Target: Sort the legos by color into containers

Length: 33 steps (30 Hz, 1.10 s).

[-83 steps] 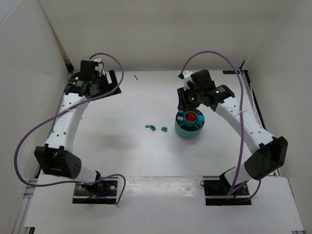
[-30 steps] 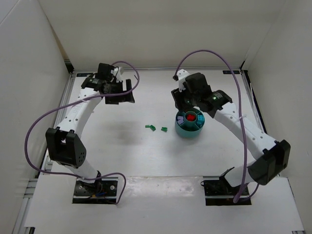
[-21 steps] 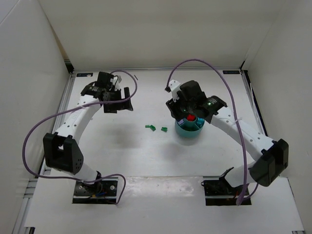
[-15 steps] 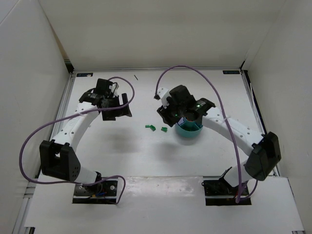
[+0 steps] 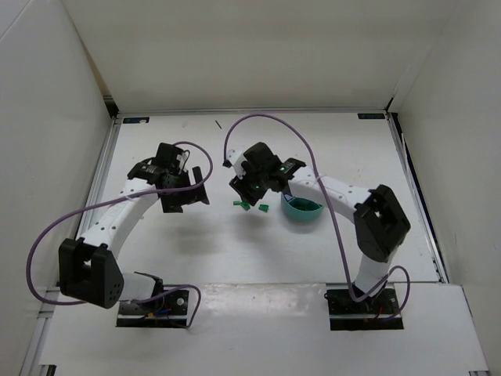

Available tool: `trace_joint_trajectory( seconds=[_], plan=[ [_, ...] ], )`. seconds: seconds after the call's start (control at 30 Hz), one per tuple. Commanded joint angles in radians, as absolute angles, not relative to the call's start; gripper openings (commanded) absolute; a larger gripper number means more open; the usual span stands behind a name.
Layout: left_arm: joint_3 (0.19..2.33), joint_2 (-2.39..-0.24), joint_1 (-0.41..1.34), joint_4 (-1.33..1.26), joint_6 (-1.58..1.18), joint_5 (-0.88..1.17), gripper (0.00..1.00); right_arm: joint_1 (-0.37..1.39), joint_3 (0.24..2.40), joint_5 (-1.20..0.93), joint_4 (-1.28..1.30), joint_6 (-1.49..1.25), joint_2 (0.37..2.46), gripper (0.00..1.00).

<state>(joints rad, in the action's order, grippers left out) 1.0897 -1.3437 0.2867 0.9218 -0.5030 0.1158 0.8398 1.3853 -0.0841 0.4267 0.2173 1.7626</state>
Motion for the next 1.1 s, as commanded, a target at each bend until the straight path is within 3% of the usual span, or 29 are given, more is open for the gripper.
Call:
trace_joint_trajectory(
  seconds=[0.0, 0.23, 0.8, 0.93, 1.07],
  plan=[
    [1.063, -1.264, 0.293, 0.943, -0.532, 0.072, 1.0, 0.836, 1.445, -0.092, 0.35, 0.236, 1.83, 0.56],
    [1.022, -1.2, 0.29, 0.985, -0.548, 0.017, 1.0, 0.841, 1.509, -0.071, 0.328, 0.215, 1.95, 0.52],
    [1.015, -1.134, 0.288, 1.034, -0.534, -0.02, 1.0, 0.864, 1.428, -0.005, 0.305, 0.146, 2.039, 0.5],
    [1.019, -1.134, 0.288, 1.031, -0.534, -0.02, 1.0, 0.879, 1.416, 0.041, 0.301, 0.138, 2.036, 0.4],
    [1.023, -1.134, 0.29, 1.037, -0.535, -0.023, 1.0, 0.891, 1.408, 0.072, 0.302, 0.124, 2.036, 0.38]
  ],
)
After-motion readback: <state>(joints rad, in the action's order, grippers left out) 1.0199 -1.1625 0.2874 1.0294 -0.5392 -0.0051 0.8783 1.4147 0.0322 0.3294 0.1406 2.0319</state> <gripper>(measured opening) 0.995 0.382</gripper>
